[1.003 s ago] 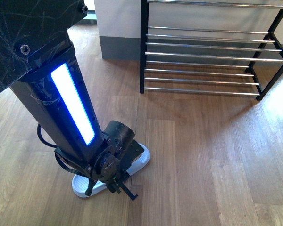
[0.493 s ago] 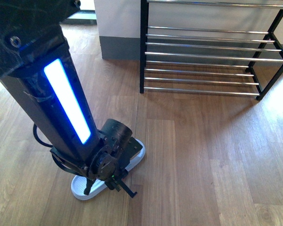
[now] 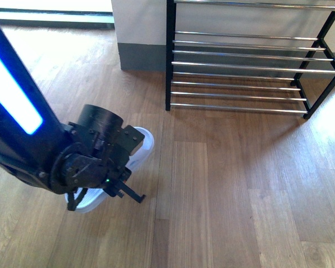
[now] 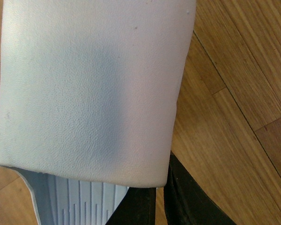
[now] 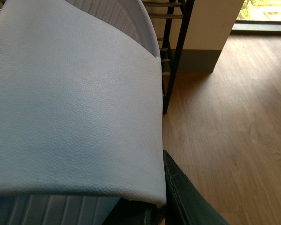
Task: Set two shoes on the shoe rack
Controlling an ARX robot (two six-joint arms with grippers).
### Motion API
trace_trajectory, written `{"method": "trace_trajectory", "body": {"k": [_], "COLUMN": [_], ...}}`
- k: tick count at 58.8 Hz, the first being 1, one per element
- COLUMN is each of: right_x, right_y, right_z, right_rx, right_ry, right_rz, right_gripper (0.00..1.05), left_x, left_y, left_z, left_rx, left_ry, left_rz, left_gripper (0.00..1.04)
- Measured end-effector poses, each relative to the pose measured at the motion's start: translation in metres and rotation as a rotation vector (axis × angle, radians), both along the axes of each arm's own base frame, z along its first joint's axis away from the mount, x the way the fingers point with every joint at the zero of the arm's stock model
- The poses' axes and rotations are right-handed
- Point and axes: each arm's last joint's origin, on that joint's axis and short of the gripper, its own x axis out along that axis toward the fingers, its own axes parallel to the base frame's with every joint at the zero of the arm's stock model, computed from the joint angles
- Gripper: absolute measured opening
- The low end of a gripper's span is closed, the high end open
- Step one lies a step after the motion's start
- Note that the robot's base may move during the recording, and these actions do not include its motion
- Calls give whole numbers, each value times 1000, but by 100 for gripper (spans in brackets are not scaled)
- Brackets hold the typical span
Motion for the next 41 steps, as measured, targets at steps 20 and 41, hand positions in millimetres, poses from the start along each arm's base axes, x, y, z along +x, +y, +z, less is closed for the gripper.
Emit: {"method": "trace_trajectory", "body": {"k": [20,41], "right_x": [0,0], "right_y": [0,0], "right_z": [0,0], "right_rx": [0,0], "right_ry": [0,0], "right_rz": [0,0], "right_gripper": [1,1], "left_x": [-32,-109], "left_y": [46,80], "left_z": [113,192], "left_rx": [-80,-181], "left_ry": [-236,-390], "left_rz": [149,303], "left_gripper": [2,2]}}
